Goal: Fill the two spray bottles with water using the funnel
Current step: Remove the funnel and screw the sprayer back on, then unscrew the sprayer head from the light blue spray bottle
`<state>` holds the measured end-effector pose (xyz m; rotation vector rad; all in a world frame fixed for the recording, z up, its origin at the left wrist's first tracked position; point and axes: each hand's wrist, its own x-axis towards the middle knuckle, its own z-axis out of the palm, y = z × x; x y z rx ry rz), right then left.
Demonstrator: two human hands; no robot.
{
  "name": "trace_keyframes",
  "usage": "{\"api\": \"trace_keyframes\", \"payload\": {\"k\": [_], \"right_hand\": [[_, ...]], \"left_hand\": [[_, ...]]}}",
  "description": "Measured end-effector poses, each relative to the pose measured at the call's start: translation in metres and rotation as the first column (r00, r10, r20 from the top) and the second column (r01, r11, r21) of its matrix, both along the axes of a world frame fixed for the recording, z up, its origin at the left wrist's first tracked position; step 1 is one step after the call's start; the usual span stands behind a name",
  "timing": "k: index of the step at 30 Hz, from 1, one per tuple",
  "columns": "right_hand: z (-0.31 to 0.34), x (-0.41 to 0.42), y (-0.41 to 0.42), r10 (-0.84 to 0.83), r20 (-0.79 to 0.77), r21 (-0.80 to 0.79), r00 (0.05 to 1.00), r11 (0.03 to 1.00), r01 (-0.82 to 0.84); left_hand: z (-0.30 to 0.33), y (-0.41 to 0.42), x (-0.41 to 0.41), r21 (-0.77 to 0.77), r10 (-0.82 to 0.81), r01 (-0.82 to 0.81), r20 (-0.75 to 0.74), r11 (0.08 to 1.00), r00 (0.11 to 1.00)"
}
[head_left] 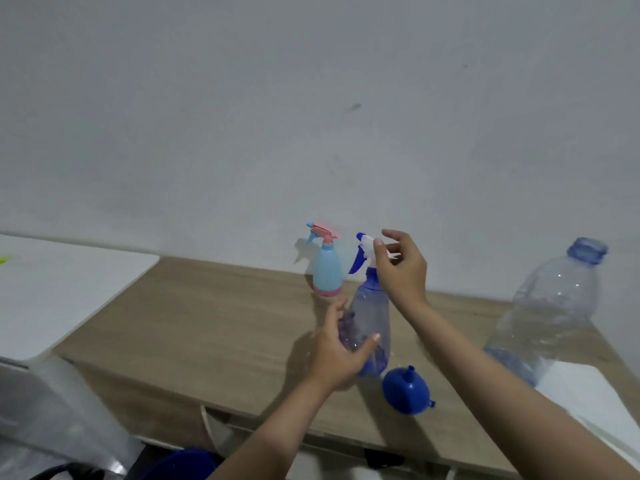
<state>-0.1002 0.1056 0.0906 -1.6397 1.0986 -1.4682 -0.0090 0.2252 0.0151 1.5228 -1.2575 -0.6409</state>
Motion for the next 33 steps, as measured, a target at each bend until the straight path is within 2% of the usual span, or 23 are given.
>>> {"api": "trace_keyframes", "payload": {"k": [4,8,11,16,19,24,33], "right_hand": [[0.006,-0.014,-0.023,-0.023,-0.111,-0.024,0.994,0.999,0.021],[0.007,-0.021,-0.04,-0.032,-0.132,-0.014,0.991,0.999,0.03],[0.005,-0.02,-0.058,-0.034,-0.171,-0.024,0.985,0.999,0.03],[0.0,-0.019,-0.098,-0.018,-0.26,-0.029,0.965,1.0,0.011],[-0.005,-0.019,-0.123,-0.007,-0.409,-0.073,0.913,0.997,-0.025],[-0.015,-0.019,-0.157,-0.04,-0.672,-0.156,0.739,0.984,-0.088],[-0.033,-0.018,-0.174,-0.121,-0.758,-0.162,0.641,0.987,-0.006]], "left_hand": [[-0.002,-0.026,0.001,-0.001,-0.042,0.042,0.009,0.999,0.999],[-0.001,-0.061,0.001,0.007,-0.081,0.082,-0.097,0.997,0.992],[-0.003,-0.092,-0.002,0.013,-0.113,0.116,-0.123,0.993,0.986],[-0.018,-0.148,0.0,0.017,-0.071,0.072,-0.065,0.997,0.995],[-0.03,-0.179,0.004,0.032,-0.025,0.026,-0.031,0.999,0.999],[-0.047,-0.221,0.005,0.068,0.025,-0.022,-0.041,0.997,0.999],[-0.059,-0.247,0.001,0.128,0.04,-0.039,-0.006,0.991,0.999]]}}
